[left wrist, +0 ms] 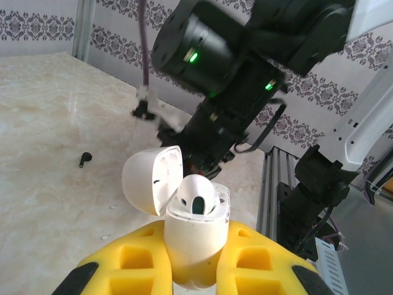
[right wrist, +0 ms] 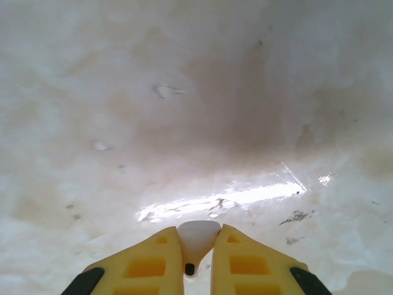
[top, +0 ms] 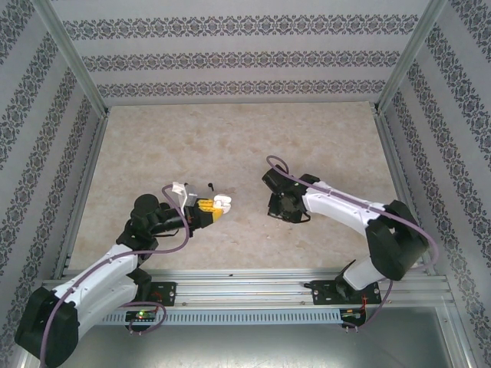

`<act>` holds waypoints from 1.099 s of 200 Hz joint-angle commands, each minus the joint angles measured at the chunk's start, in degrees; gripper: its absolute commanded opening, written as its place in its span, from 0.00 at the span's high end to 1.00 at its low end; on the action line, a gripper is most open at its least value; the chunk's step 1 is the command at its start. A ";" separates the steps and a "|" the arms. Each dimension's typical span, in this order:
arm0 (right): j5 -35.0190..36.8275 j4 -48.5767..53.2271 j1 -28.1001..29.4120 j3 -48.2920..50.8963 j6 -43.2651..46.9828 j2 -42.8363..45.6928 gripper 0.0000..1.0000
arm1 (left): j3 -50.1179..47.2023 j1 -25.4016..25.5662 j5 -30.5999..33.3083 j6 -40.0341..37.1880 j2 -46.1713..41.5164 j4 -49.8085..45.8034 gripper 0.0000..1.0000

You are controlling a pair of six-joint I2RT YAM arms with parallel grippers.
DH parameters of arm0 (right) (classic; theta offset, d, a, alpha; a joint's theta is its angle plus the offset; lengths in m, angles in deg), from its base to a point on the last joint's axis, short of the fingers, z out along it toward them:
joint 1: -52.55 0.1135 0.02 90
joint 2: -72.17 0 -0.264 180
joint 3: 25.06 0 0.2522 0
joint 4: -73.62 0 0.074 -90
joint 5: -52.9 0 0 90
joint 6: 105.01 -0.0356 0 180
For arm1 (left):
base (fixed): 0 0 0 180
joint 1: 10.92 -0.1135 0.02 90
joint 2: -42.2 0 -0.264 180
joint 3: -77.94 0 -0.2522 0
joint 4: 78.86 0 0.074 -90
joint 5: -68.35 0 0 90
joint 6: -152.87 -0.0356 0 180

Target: Insert the wireless bluetooth earbuds into the charging case

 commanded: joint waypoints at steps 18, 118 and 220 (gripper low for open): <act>13.36 8.47 7.27 -8.84 2.21 8.56 0.88 | 2.88 0.69 -2.23 -2.05 3.34 4.36 1.00; 21.78 0.76 20.59 -20.30 7.98 10.39 0.89 | 4.33 0.67 -1.11 2.12 6.54 11.66 1.00; 12.40 -11.59 21.73 -19.93 7.75 9.61 0.90 | 3.09 0.73 1.04 4.40 5.55 14.97 1.00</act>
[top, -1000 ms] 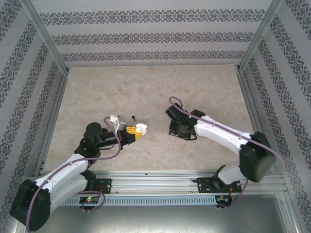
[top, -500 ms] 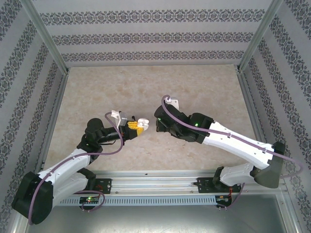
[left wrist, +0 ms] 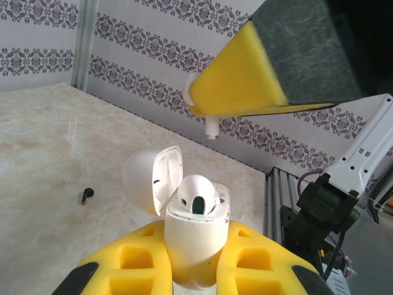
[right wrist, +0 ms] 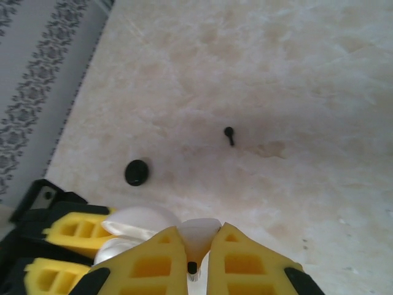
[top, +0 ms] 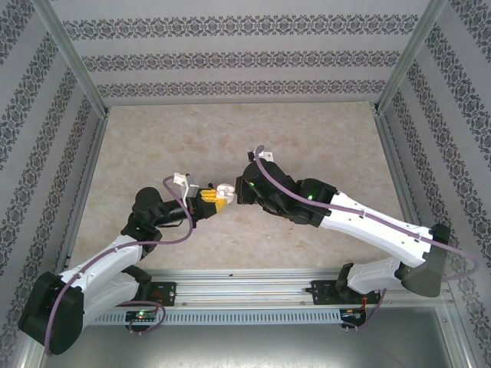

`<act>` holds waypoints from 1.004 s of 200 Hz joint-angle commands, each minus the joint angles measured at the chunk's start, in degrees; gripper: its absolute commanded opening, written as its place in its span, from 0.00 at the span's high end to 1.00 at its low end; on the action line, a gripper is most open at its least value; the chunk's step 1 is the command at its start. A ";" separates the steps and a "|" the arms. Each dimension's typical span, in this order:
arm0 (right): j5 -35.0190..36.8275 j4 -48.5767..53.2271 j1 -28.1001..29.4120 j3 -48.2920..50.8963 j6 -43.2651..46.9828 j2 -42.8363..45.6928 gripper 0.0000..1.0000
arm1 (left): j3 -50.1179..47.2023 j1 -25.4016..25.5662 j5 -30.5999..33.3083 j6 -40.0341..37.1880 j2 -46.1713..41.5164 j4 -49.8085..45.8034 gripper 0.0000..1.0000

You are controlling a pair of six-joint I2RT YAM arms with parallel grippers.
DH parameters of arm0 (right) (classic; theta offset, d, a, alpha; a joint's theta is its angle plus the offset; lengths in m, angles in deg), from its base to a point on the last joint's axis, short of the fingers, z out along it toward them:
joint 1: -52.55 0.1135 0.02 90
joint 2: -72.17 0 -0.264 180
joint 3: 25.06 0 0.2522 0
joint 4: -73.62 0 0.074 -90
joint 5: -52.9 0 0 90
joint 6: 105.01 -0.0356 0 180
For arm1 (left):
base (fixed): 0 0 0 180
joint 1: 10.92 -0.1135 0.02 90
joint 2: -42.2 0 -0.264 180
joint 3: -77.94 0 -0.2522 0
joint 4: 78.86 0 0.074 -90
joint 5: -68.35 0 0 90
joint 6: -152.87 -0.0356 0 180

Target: Insert the wireless bluetooth earbuds into the charging case

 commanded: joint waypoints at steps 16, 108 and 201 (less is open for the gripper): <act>-2.80 -5.20 1.12 -0.91 -0.42 -1.10 0.90 | -0.72 0.77 1.54 2.25 -0.74 6.43 1.00; -2.85 -6.01 1.41 0.93 -1.33 -2.14 0.90 | -1.29 0.72 3.00 4.14 -0.62 9.67 1.00; -6.37 -3.06 2.19 -1.40 1.40 -4.57 0.88 | -1.25 0.71 3.94 4.92 -0.76 10.57 1.00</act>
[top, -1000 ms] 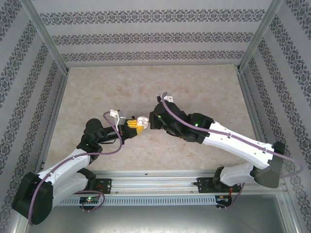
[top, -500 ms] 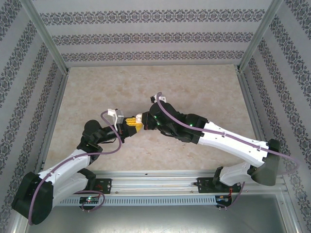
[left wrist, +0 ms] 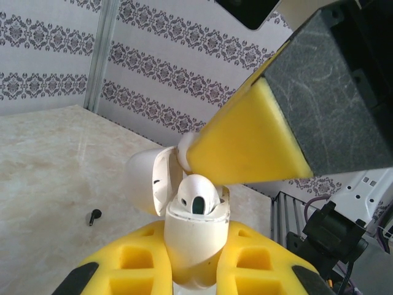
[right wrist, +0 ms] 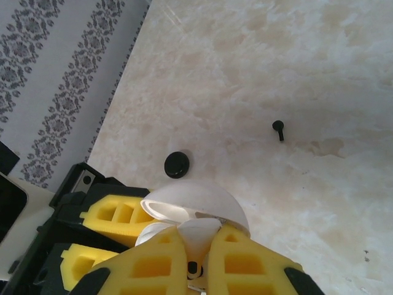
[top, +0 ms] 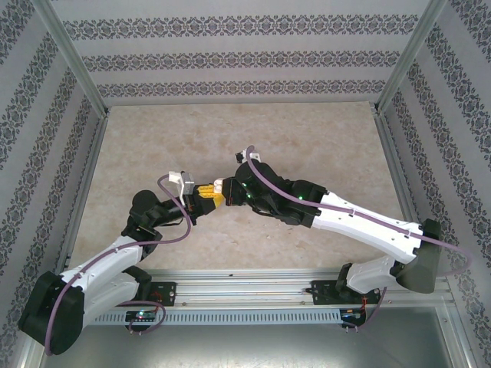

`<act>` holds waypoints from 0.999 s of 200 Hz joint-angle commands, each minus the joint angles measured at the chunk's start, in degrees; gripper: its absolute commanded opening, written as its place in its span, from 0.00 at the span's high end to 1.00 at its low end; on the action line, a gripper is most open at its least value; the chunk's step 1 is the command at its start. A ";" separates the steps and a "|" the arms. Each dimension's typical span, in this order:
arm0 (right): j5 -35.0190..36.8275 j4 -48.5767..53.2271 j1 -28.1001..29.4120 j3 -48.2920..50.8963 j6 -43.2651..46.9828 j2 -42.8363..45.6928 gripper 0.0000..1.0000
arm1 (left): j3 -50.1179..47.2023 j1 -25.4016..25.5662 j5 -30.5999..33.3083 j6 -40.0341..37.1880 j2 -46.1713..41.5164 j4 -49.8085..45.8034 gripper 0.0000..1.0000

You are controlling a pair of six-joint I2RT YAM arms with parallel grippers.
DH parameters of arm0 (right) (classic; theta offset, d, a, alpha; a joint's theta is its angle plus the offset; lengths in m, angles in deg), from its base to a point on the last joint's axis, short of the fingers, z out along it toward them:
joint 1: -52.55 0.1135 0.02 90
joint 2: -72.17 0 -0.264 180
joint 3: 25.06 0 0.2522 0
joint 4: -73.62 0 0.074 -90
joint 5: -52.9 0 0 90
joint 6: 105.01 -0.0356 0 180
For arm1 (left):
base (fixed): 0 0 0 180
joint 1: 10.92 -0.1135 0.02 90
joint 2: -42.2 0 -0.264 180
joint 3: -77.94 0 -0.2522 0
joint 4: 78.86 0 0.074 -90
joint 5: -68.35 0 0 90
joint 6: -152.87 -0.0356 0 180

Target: Insert the wireless bluetooth earbuds into the charging case

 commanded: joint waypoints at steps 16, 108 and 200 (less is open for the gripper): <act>-1.65 4.13 1.25 -1.97 1.41 -1.82 0.85 | -0.27 0.73 0.60 0.92 -0.75 4.45 1.00; -3.55 2.97 0.76 -3.85 0.77 -0.73 0.59 | -0.70 0.71 0.56 0.74 -1.22 4.27 1.00; -2.23 6.82 -1.01 -6.54 0.15 4.42 0.51 | -1.52 0.74 0.44 1.03 -2.42 4.18 1.00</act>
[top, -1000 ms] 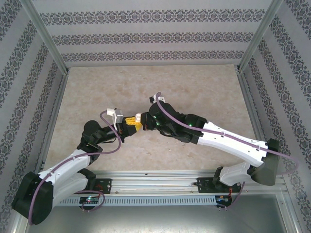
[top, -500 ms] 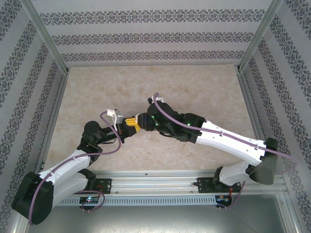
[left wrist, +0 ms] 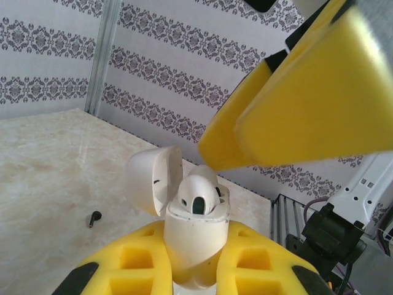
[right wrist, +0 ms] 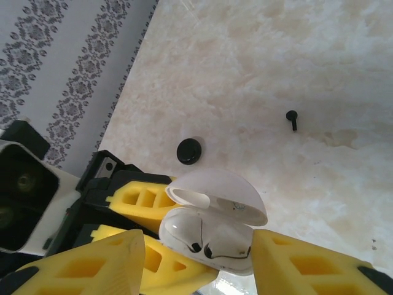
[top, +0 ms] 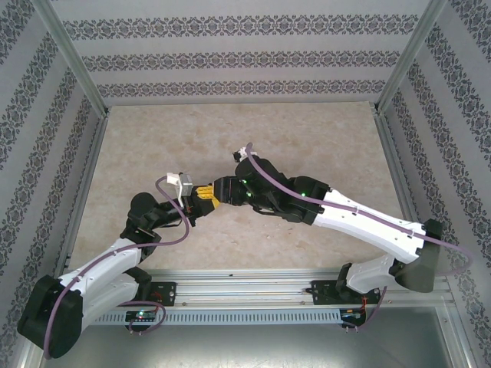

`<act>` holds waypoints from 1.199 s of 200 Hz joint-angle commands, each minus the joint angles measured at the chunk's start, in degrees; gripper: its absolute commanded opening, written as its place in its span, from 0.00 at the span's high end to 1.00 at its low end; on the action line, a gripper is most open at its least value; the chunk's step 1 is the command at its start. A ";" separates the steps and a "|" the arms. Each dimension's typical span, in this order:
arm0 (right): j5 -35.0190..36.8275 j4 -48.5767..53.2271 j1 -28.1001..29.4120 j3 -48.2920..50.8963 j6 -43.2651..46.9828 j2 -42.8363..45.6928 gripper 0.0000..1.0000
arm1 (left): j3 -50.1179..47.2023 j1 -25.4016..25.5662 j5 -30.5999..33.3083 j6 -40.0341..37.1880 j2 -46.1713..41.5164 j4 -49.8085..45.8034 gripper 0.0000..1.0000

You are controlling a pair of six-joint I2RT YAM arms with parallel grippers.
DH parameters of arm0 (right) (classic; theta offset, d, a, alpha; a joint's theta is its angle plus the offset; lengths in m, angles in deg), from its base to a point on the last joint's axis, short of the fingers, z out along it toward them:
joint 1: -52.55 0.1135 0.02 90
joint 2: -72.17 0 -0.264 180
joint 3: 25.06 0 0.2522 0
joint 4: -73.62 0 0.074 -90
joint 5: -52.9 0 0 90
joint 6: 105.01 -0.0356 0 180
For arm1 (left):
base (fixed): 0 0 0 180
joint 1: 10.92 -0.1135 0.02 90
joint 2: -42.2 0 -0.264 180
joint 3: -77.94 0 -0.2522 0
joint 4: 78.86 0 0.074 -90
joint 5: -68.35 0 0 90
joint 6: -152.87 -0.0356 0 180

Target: Insert the wireless bluetooth earbuds into the charging case

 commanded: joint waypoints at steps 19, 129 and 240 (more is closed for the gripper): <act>0.77 2.75 -2.67 -1.61 -0.35 5.62 0.50 | 0.05 0.72 -0.63 0.80 -0.34 4.12 1.00; -25.83 -3.95 -18.20 5.04 -4.12 2.46 0.51 | 3.52 0.72 -6.10 3.32 1.43 2.86 1.00; -43.97 -12.78 -18.56 4.74 -4.97 -3.56 0.65 | 5.42 0.73 -6.96 7.45 8.43 7.57 1.00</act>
